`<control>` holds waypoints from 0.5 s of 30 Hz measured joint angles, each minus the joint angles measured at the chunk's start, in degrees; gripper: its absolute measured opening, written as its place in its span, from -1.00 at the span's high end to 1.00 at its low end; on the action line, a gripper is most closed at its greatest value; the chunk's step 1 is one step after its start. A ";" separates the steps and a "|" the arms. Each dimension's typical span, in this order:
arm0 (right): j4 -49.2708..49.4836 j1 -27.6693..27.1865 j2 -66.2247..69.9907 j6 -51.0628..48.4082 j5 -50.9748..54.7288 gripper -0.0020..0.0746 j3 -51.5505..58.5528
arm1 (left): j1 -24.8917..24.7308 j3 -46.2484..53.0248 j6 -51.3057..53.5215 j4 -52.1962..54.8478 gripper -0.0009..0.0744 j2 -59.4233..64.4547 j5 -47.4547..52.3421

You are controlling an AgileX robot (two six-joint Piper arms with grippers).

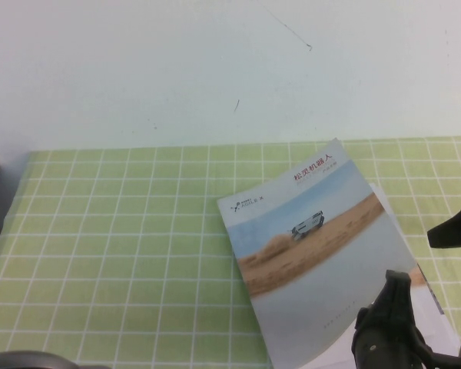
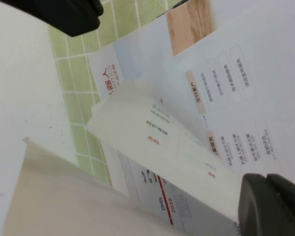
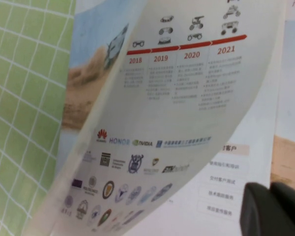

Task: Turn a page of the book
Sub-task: Open the closed book

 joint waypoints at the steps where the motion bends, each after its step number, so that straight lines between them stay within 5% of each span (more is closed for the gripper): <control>1: 0.00 0.11 0.00 0.09 -0.17 0.88 0.00 | 0.00 0.00 -0.10 0.13 0.99 0.00 0.14; 15: 0.36 11.97 2.90 0.09 -7.71 0.90 2.26 | 0.00 0.00 -1.30 0.63 0.99 0.00 1.63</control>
